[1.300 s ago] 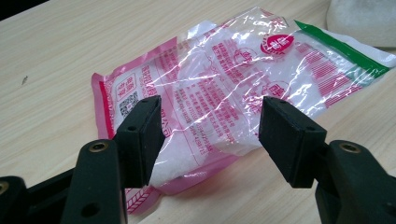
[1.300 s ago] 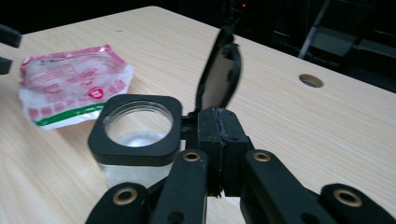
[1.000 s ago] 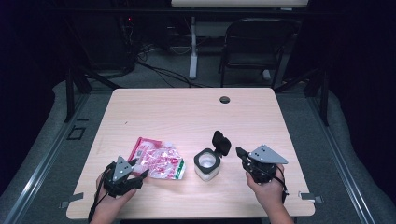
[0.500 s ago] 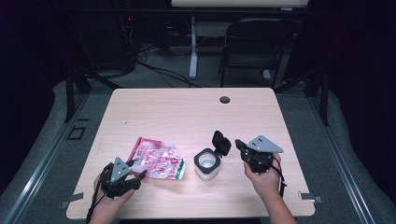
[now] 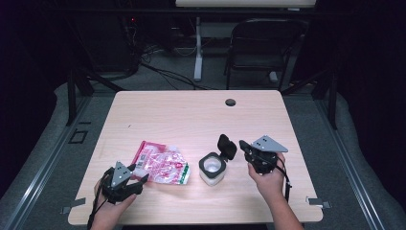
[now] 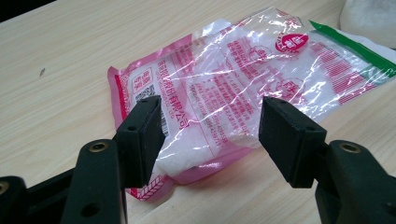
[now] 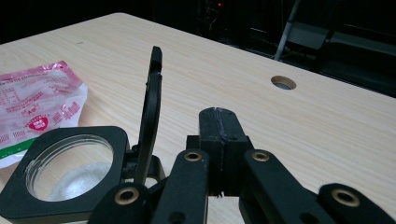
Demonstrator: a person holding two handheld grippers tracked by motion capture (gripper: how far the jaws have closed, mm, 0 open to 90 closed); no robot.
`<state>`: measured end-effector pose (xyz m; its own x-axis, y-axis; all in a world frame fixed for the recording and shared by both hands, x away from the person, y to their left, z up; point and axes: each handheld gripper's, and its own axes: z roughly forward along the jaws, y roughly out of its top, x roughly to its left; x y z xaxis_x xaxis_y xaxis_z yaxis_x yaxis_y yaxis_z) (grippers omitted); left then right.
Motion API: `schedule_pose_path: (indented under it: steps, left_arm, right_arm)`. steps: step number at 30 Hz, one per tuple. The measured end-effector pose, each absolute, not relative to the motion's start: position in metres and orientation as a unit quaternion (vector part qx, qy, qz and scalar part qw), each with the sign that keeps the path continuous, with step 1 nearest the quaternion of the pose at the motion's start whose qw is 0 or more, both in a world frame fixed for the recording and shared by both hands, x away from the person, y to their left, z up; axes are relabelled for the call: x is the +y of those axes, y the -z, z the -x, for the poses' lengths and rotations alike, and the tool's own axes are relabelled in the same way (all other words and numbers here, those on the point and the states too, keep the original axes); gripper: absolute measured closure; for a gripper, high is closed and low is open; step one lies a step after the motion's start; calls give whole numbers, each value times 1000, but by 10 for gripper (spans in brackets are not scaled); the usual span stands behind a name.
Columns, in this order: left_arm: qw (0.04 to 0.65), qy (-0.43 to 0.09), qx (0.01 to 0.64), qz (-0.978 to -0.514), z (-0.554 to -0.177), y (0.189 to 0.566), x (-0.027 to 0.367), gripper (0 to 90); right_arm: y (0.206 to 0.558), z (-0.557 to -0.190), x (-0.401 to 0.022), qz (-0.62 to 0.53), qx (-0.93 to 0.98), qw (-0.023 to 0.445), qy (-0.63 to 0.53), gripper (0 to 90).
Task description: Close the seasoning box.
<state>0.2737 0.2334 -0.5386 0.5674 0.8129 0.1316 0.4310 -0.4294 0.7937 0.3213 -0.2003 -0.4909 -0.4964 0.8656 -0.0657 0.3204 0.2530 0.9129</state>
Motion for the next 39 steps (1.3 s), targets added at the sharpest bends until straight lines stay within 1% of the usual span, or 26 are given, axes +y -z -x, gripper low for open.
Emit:
schedule_pose_path:
  steps: [7, 39]
  left_arm:
    - [371, -259, 393, -801, -275, 539, 236, 398]
    - [367, -262, 392, -802, -274, 539, 237, 400]
  right_arm:
    - [493, -324, -201, -407, 733, 288, -463, 900]
    - [490, -317, -187, -383, 742, 288, -469, 900]
